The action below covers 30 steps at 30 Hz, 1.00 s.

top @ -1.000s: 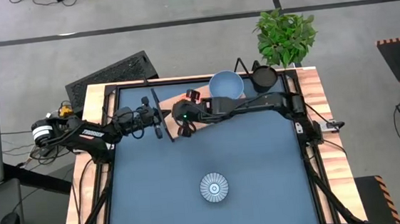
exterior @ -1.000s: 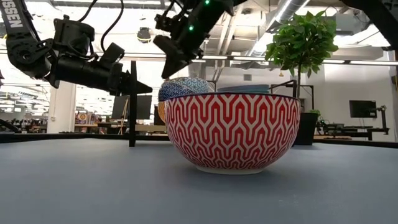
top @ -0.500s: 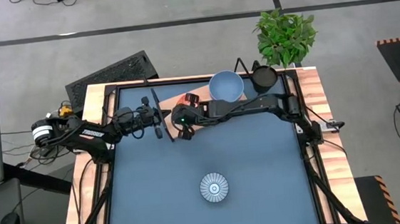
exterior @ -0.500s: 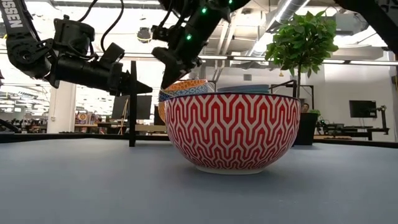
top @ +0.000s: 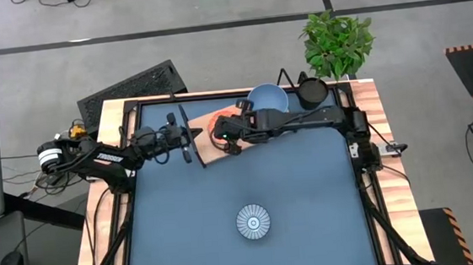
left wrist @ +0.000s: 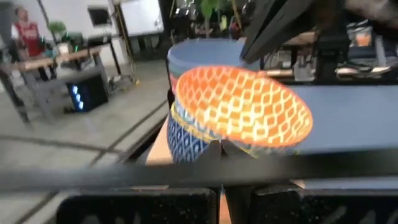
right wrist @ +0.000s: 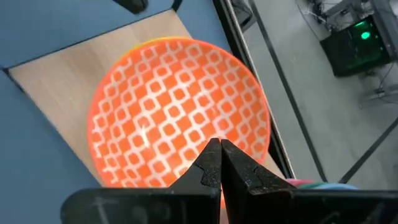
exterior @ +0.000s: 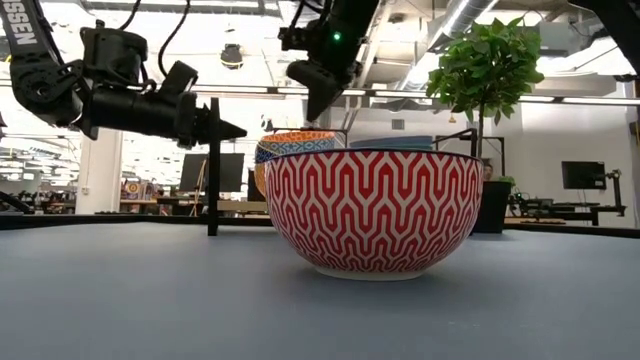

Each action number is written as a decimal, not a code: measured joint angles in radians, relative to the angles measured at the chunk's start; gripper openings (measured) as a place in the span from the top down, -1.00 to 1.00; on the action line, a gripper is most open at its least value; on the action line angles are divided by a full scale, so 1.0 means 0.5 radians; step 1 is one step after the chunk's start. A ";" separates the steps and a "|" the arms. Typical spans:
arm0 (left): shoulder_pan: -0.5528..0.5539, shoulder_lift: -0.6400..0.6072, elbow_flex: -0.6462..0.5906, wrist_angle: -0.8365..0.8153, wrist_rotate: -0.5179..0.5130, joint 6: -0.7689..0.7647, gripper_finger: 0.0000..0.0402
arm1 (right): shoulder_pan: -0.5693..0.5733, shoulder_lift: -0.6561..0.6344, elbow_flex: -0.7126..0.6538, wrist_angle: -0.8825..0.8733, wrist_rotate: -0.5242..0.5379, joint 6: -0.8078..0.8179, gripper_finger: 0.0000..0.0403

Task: Place and stack bowls onto a shelf
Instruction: Adjust the stacked colored bowls

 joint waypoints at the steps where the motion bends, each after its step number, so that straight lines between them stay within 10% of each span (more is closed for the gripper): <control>1: 0.000 0.000 0.000 0.029 0.021 0.019 1.00 | 0.000 0.000 -0.011 0.006 0.002 0.005 0.89; 20: 0.004 0.001 0.040 -0.136 -0.026 0.068 1.00 | -0.155 0.002 -0.043 0.239 0.191 -0.063 0.89; 30: 0.003 0.001 0.039 -0.137 -0.022 0.005 1.00 | -0.294 0.002 -0.043 0.310 -0.083 0.037 0.89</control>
